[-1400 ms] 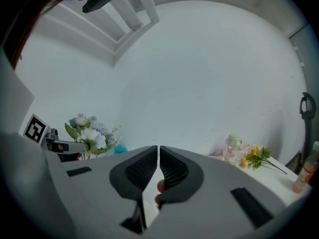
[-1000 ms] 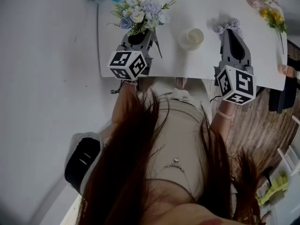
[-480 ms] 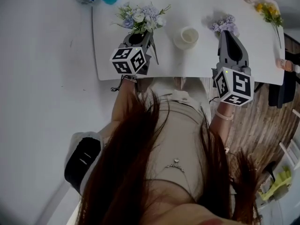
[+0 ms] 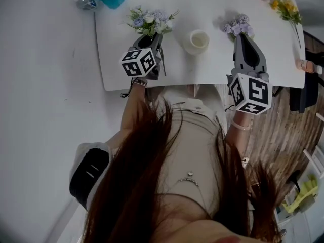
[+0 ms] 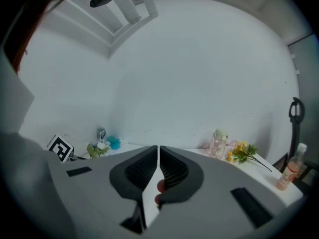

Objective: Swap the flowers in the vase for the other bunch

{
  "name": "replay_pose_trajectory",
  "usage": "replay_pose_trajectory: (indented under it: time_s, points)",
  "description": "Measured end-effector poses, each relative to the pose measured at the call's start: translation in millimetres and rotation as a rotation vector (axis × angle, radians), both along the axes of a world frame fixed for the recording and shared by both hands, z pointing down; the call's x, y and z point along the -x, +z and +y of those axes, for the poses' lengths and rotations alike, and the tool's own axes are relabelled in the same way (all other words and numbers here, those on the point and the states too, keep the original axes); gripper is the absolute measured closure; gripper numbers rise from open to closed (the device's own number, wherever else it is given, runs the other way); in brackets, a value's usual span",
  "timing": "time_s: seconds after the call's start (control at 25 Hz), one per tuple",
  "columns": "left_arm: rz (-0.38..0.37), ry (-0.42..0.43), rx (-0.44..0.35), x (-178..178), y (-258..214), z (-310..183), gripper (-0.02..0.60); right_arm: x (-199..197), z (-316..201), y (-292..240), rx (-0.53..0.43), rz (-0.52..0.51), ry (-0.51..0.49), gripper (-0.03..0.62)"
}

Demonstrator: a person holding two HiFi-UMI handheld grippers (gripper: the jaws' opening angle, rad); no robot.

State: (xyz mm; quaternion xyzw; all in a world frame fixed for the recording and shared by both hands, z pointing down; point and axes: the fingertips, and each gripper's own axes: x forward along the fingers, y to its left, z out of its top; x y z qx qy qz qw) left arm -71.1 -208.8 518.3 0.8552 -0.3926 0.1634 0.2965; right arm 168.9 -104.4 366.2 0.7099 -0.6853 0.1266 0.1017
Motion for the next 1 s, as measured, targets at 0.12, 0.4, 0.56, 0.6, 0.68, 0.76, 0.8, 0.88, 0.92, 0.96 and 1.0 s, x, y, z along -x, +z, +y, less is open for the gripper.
replay_pose_trajectory:
  time_s: [0.12,0.4,0.56,0.6,0.68,0.76,0.8,0.88,0.92,0.96,1.0]
  points:
    - [-0.004,-0.013,0.026,0.4,8.8,-1.3,0.482,-1.3,-0.4,0.6,0.0,0.0,0.003,0.56]
    - [-0.009,-0.026,0.068,-0.9,22.1,-5.1,0.48,-4.8,-2.2,1.6,0.001,0.0,0.009,0.56]
    - [-0.01,-0.033,0.088,-1.4,27.9,-5.4,0.477,-3.6,-3.4,1.5,-0.004,-0.006,0.002,0.559]
    - [-0.012,-0.031,0.093,-1.6,29.2,-5.4,0.477,-3.0,-4.0,1.9,-0.003,-0.008,0.001,0.559]
    - [-0.016,-0.028,0.1,-1.6,32.0,-6.0,0.476,-1.5,-5.7,2.4,-0.001,-0.008,-0.001,0.559]
    - [-0.022,-0.029,0.107,-0.8,35.1,-6.5,0.474,-0.2,-7.1,2.5,-0.001,-0.007,-0.004,0.559]
    - [-0.024,-0.031,0.11,-0.7,36.6,-6.7,0.473,0.2,-7.5,2.4,-0.001,-0.006,-0.004,0.56]
    - [-0.028,-0.029,0.117,-1.1,39.6,-7.1,0.472,0.1,-7.6,2.7,0.001,-0.003,-0.003,0.56]
    - [-0.031,-0.027,0.12,-1.9,41.2,-7.1,0.472,-0.3,-7.3,3.0,0.002,-0.001,-0.001,0.559]
    - [-0.033,-0.023,0.123,-2.8,42.7,-7.1,0.471,-0.9,-6.9,3.2,0.003,-0.001,0.001,0.56]
    - [-0.035,-0.02,0.126,-3.8,44.2,-7.1,0.471,-1.4,-6.5,3.3,0.002,-0.001,0.003,0.56]
